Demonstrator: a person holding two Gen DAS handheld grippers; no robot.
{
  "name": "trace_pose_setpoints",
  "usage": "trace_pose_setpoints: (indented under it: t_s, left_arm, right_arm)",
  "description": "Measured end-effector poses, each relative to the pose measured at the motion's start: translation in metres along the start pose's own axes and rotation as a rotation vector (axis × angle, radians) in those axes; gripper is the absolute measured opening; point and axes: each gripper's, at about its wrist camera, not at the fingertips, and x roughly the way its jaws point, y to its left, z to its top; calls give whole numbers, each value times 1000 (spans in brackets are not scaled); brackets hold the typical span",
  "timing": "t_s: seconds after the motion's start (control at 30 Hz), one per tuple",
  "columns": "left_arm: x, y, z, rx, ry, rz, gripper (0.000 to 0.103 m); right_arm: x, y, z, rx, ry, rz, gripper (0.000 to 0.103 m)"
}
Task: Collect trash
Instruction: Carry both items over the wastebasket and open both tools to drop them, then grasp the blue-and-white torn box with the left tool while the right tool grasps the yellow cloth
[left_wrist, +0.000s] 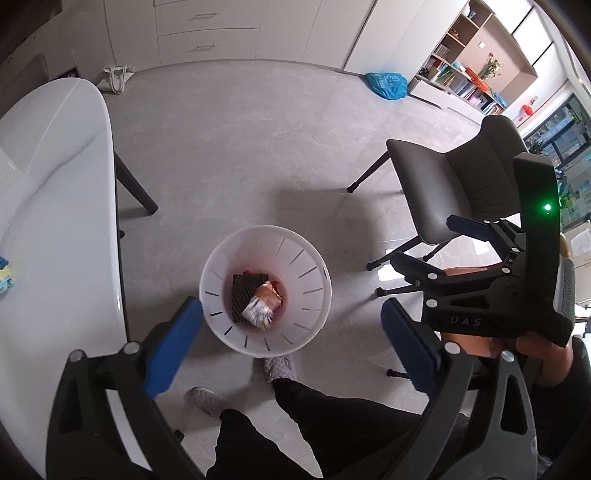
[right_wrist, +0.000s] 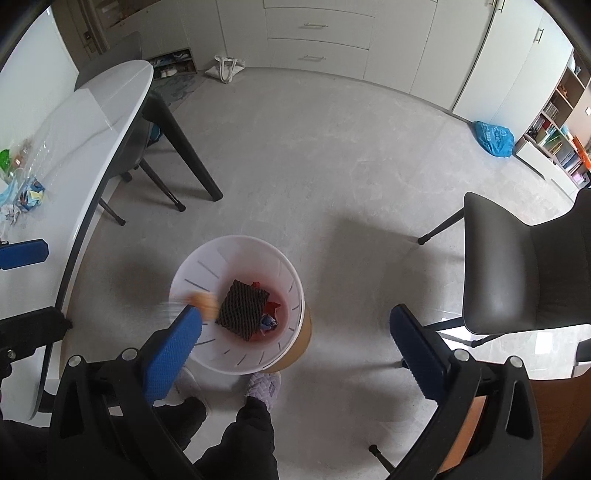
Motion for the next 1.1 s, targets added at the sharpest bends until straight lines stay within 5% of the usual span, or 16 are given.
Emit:
trace_pose_setpoints:
  t_s: [0.6, 1.1]
  left_arm:
    - [-22, 36, -6, -191, -89, 103, 95]
    - [-124, 200, -89, -646, -239, 378, 95]
  right_arm:
    - [-7, 21, 20, -69, -33, 60, 101]
    - [-15, 186, 72, -408, -96, 249, 101]
